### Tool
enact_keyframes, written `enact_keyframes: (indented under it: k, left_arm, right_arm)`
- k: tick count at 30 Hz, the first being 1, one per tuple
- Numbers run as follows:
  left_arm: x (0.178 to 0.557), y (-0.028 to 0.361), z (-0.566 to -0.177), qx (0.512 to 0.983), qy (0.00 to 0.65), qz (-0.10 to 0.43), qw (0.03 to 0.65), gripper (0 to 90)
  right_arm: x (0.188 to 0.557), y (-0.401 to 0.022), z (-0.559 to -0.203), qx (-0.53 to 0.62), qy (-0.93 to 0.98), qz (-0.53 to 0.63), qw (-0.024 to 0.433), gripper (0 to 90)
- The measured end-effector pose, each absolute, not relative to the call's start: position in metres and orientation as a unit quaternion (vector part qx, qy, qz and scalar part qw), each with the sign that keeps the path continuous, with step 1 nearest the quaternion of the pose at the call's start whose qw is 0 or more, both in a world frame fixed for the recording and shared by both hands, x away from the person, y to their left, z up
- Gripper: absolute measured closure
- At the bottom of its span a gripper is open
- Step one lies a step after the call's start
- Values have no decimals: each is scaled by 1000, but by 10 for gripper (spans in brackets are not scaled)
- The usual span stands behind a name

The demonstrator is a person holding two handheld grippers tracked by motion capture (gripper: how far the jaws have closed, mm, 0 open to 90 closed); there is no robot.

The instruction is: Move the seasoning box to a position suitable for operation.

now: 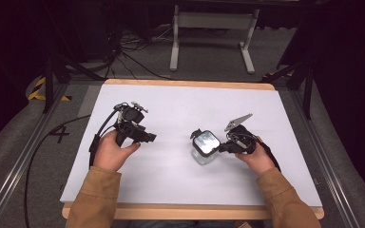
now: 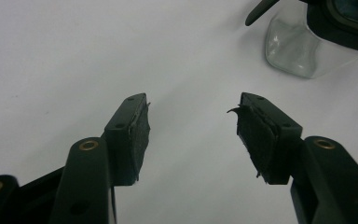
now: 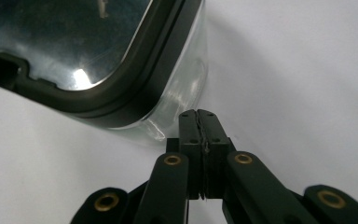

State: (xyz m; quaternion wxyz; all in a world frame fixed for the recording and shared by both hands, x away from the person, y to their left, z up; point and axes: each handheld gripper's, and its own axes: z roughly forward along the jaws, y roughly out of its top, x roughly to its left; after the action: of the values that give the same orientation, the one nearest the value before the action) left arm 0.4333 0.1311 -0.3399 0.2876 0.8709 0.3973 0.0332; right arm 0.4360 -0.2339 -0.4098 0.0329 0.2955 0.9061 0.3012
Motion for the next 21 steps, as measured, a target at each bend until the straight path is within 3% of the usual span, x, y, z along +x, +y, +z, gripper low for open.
enact_keyframes:
  k: [4, 9, 21]
  left_arm:
    - [436, 123, -339, 877, 382, 33, 290, 443]
    - [434, 113, -340, 885, 345, 60, 306, 527]
    - [440, 97, -341, 885, 313, 23, 343, 575]
  right_arm:
    - [428, -231, -410, 291, 909, 298, 23, 895]
    - [421, -225, -412, 284, 914, 290, 15, 895]
    - [413, -224, -412, 280, 916, 288, 6, 893]
